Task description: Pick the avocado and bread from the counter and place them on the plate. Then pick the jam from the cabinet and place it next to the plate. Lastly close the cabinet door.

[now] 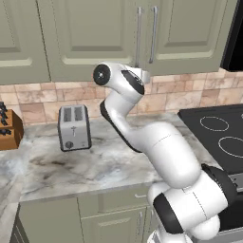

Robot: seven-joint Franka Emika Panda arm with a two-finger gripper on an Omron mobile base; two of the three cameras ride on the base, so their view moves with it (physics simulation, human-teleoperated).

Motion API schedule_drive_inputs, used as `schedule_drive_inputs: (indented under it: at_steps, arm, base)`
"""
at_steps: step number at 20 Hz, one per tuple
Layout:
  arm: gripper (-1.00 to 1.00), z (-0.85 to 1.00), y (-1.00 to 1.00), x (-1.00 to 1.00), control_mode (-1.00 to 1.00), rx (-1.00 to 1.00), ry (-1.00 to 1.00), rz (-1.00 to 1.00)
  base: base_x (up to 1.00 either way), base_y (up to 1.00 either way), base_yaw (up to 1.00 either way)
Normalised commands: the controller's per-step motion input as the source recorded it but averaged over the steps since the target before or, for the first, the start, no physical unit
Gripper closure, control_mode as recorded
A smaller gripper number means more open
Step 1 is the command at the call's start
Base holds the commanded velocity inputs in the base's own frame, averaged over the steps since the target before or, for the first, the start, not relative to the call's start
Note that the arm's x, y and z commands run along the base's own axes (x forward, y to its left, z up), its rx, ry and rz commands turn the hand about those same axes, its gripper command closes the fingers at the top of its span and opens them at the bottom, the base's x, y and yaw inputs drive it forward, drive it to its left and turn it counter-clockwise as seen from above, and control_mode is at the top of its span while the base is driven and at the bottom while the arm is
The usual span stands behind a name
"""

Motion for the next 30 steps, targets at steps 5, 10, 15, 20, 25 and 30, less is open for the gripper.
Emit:
schedule_drive_inputs:
  at_steps: [5, 10, 15, 20, 25, 30]
  arm:
    - [-1.0, -0.06, -0.76, 0.52, -1.0, -0.01, 0.1, -0.09]
    - [-1.0, -0.21, -1.0, 0.32, -1.0, 0.0, 0.01, -0.06]
    - [-1.0, -0.44, -1.0, 0.29, -1.0, 0.0, 0.0, -0.01]
    - [-1.0, -0.62, -1.0, 0.26, -1.0, 0.0, 0.0, 0.0]
    - [-1.0, -0.51, -1.0, 0.81, -1.0, 0.0, 0.0, 0.01]
    - [-1.0, -0.7, -0.89, 1.0, -1.0, 0.0, 0.0, 0.15]
  base:
    - [0.0, 0.0, 0.0]
    - [0.0, 0.0, 0.0]
    - [0.0, 0.0, 0.0]
    - [0.0, 0.0, 0.0]
    - [0.0, 0.0, 0.0]
    - [0.0, 0.0, 0.0]
